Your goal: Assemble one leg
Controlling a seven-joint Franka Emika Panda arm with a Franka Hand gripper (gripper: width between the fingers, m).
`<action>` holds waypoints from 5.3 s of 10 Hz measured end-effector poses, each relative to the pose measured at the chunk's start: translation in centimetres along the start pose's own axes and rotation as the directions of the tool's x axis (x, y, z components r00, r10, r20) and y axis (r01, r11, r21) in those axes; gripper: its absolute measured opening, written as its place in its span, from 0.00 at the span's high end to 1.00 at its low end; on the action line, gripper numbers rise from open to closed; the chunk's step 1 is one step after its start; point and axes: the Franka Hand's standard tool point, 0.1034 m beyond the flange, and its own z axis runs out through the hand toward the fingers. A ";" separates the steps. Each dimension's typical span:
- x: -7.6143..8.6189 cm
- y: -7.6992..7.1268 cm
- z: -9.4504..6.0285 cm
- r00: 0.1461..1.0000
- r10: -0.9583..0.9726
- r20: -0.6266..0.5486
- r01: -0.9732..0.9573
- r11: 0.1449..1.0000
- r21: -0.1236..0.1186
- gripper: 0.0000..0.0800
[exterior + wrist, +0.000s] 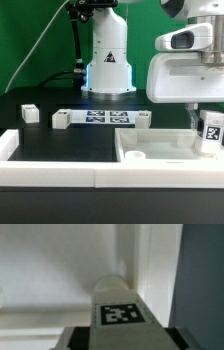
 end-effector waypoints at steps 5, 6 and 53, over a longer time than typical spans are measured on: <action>0.3 0.1 0.1 0.933 0.361 0.000 -0.361 0.932 0.014 0.64; 0.3 0.1 0.1 0.887 0.462 0.004 -0.462 0.887 0.020 0.64; 0.4 0.4 0.2 -0.018 0.998 0.063 -1.000 -0.019 0.009 0.64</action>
Offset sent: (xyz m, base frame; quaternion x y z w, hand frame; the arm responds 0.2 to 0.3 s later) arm 0.0033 0.0059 -0.0089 0.0114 -0.0060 0.3112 0.9502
